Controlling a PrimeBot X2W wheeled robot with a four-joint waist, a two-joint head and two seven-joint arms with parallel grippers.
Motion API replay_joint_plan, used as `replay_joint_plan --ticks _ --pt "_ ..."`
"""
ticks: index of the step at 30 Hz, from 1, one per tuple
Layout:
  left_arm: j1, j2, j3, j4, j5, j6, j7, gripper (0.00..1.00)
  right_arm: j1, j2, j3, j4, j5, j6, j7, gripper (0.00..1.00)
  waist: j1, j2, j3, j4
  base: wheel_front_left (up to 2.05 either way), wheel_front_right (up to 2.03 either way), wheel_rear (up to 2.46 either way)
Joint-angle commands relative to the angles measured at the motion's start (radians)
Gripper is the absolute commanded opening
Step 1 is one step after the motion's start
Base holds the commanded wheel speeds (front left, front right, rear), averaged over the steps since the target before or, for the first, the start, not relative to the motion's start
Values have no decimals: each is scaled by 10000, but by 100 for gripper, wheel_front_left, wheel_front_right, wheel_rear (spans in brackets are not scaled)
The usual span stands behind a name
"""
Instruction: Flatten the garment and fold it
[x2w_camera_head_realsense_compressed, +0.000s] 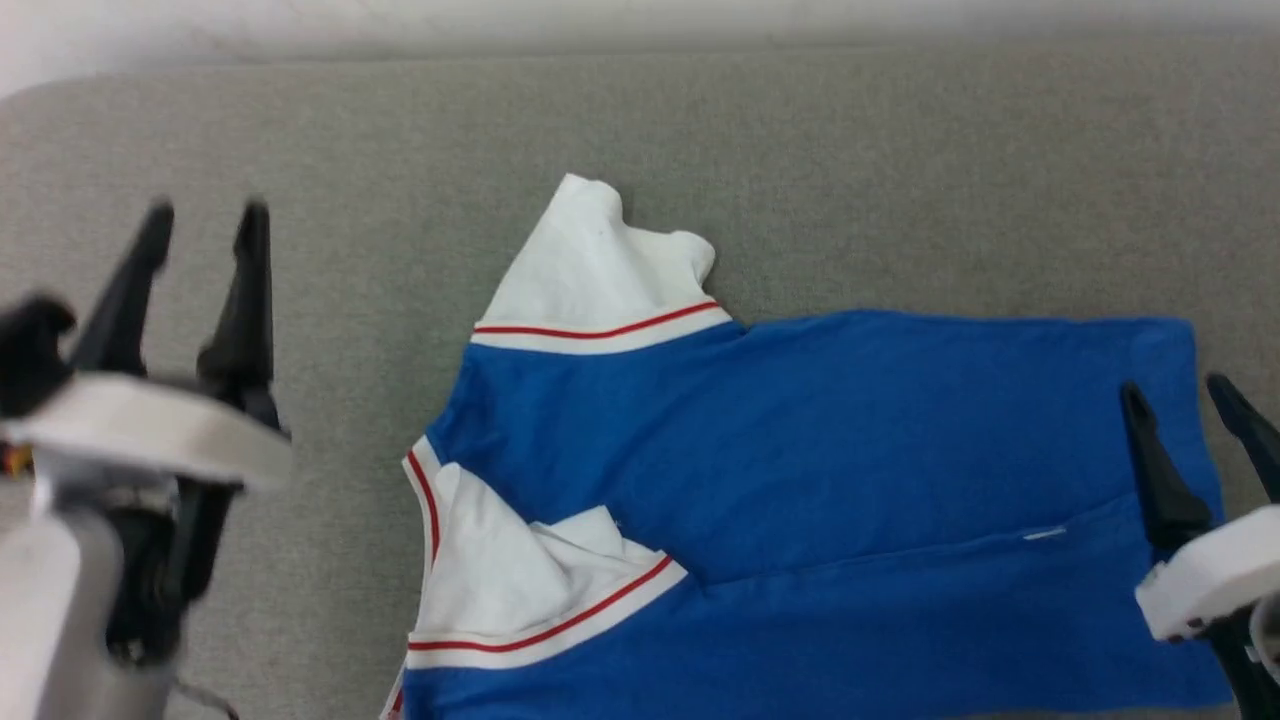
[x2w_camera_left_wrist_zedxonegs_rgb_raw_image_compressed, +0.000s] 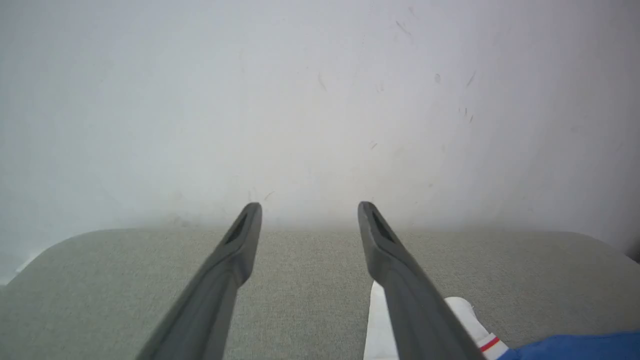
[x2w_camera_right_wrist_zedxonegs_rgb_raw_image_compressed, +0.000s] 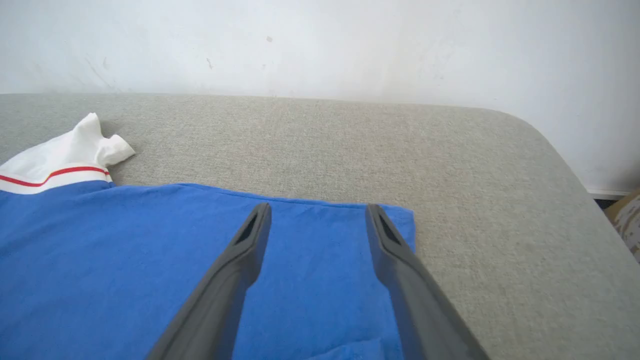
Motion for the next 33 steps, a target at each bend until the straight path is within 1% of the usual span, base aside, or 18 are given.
replay_joint_plan --ticks 1,5,8,12,15,18,20,27,31,32,33 --pt "-401 117 -129 90 190 -145 116 100 -199 39 79 -57 -63 -19 -83 100 -2 -2 763 -285 0 0 0" --pt "-2563 457 -897 946 605 -822 1011 100 -814 7 537 -79 -147 -19 -168 100 -2 -2 1516 -517 0 0 0" --pt "-3868 510 -1459 1756 676 -1419 1707 100 -1226 -45 811 -39 -160 -19 -244 100 -2 -2 1969 -687 0 0 0" --pt "-5067 552 -2271 2796 566 -2333 2865 100 -1590 -83 1048 16 -156 -19 -308 100 -2 -2 2399 -879 0 0 0" --pt "-5587 581 -2768 3377 298 -2759 3669 100 -1734 -66 1109 71 -164 -19 -307 100 -2 -2 2623 -995 0 0 0" --pt "-5904 614 -3083 3814 23 -2949 4111 100 -1821 -30 1139 130 -191 -19 -316 100 -2 -2 2820 -1109 0 0 0" --pt "-6082 606 -3187 4021 -153 -3014 4177 100 -1861 -4 1162 172 -184 -19 -332 100 -2 -2 2945 -1185 0 0 0" --pt "-6440 610 -3507 4492 -690 -3110 4201 100 -1925 74 1159 303 -173 -19 -393 100 -2 -2 3262 -1380 0 0 0" --pt "-6506 770 -3857 4597 -880 -3128 4462 100 -1943 62 1149 359 -185 -19 -436 100 -2 -2 3331 -1449 0 0 0" --pt "-6515 826 -3949 4645 -871 -3130 4511 91 -1955 59 1152 372 -184 -19 -445 100 -2 -2 3337 -1469 0 0 0" --pt "-6515 876 -4064 4684 -880 -3132 4566 39 -1974 58 1155 379 -186 -19 -449 100 -2 -2 3342 -1488 0 0 0"
